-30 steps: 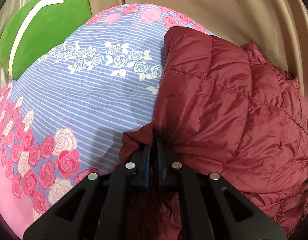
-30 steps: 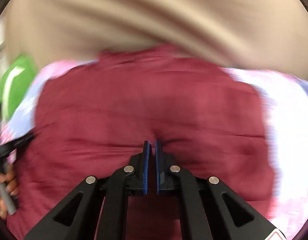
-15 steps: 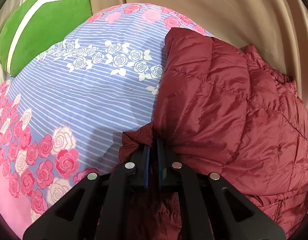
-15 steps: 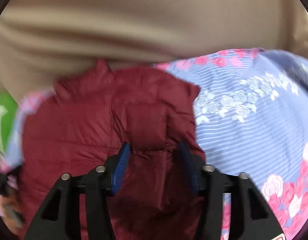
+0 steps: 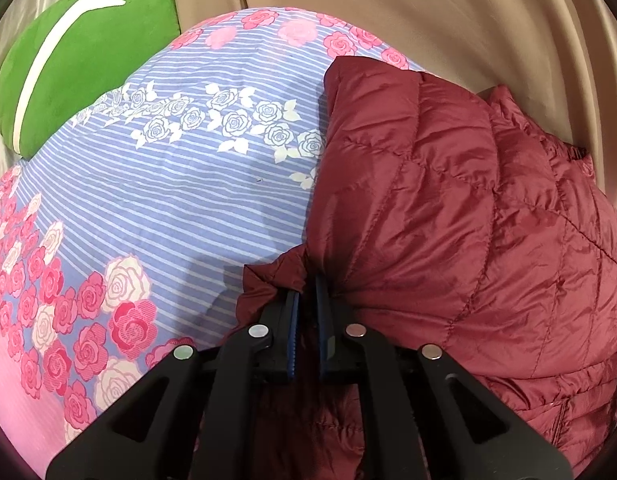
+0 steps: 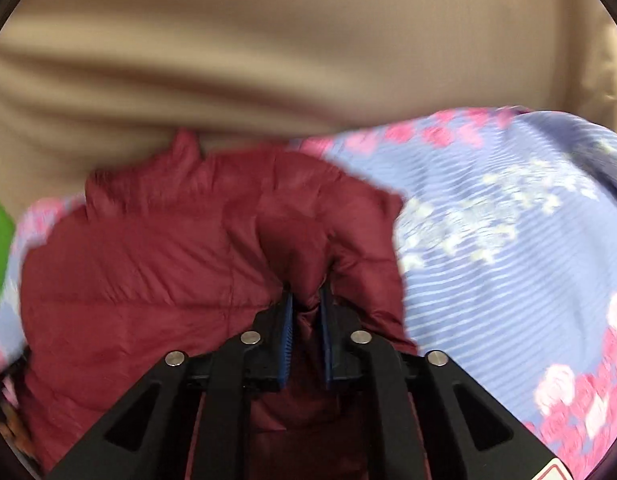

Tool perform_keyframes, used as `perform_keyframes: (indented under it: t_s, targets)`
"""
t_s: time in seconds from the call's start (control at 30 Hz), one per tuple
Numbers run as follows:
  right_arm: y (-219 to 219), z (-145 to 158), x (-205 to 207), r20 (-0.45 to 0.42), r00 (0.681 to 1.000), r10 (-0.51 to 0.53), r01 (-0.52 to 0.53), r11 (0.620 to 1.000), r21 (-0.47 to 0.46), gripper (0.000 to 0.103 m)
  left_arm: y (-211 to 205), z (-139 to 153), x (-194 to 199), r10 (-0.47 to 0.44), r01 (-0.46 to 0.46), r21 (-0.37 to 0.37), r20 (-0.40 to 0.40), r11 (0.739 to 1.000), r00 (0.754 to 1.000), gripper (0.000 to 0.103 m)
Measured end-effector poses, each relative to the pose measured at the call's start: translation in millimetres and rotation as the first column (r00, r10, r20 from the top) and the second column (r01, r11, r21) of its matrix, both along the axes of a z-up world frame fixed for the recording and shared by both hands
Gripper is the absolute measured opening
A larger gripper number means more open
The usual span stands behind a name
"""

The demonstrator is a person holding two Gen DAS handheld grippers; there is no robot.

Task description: Fold large clothes

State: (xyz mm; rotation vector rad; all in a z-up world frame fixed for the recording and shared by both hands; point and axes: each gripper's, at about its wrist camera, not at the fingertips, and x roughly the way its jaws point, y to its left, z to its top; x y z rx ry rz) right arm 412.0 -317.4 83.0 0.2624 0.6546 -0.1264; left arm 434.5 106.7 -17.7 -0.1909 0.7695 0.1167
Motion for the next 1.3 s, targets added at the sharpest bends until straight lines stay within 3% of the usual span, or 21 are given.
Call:
perform_keyframes:
  t_s: [0.03,0.1,0.13,0.27,0.4,0.5,0.57,0.7,0.73,0.83,0.9,0.97,1.03,1.1,1.2,1.3]
  targets:
    - [2,11,-9,0.046,0.999,-0.03,0.03,1.0,0.003,0.022,-1,0,1,0.0,0.0,0.006,-0.001,1.0,1.0,0.006]
    - [16,27,-19,0.096,0.995,0.005,-0.003,1.0,-0.026,0.022,-3,0,1,0.0,0.0,0.02,-0.004,1.0,1.0,0.006]
    - [31,34,-22,0.102,0.992,0.078,-0.075,0.996,-0.038,0.022,-5,0,2,0.001,0.0,0.03,-0.005,1.0,1.0,0.006]
    - [104,29,-7,0.029,0.951,0.309,-0.304,0.945,-0.12,0.021,-2,0,3,-0.002,0.002,0.018,-0.004,1.0,1.0,0.006]
    - [131,-3,10,-0.048,0.933,0.356,-0.358,0.913,-0.195,0.011,2,0,2,-0.005,0.005,-0.006,0.0,1.0,1.0,0.006]
    - [93,-10,16,-0.027,0.951,0.31,-0.309,0.934,-0.179,0.006,5,-1,4,-0.007,0.007,-0.007,0.001,1.0,1.0,0.006]
    - [47,-9,13,-0.016,0.973,0.231,-0.231,0.967,-0.103,0.0,5,-1,5,-0.009,0.009,0.0,-0.001,1.0,1.0,0.006]
    - [-28,-6,-9,-0.031,0.998,0.053,-0.055,0.997,-0.047,0.001,9,-2,9,-0.012,0.012,-0.015,0.0,1.0,1.0,0.007]
    - [-41,-3,-27,-0.043,0.999,-0.012,0.009,0.998,-0.063,0.017,12,-2,9,-0.013,0.013,-0.03,0.002,0.999,1.0,0.007]
    - [-57,2,-90,-0.039,0.999,-0.024,0.022,0.998,-0.06,0.021,24,-4,4,-0.033,0.037,-0.131,0.031,0.991,0.999,0.014]
    - [-62,1,-138,-0.049,0.999,-0.007,0.005,0.999,-0.033,0.033,37,-3,-7,-0.075,0.084,-0.207,0.047,0.975,0.996,0.03]
    - [-63,-3,-201,-0.069,0.997,0.025,-0.025,1.0,0.0,0.052,43,3,-28,-0.119,0.126,-0.195,0.043,0.973,0.992,0.045]
    - [-63,-11,-259,-0.081,0.995,0.052,-0.049,0.998,0.041,0.062,51,15,-70,-0.166,0.175,-0.18,0.061,0.968,0.984,0.056]
    - [-64,-19,-305,-0.102,0.993,0.062,-0.052,0.994,0.098,0.066,65,24,-116,-0.197,0.203,-0.151,0.054,0.968,0.979,0.075]
    - [-62,-41,-364,-0.144,0.987,0.076,-0.045,0.977,0.207,0.068,90,25,-176,-0.212,0.212,-0.169,0.018,0.962,0.977,0.084]
    - [-58,-61,-406,-0.159,0.984,0.076,-0.028,0.958,0.285,0.069,117,17,-231,-0.213,0.203,-0.245,-0.015,0.948,0.977,0.084]
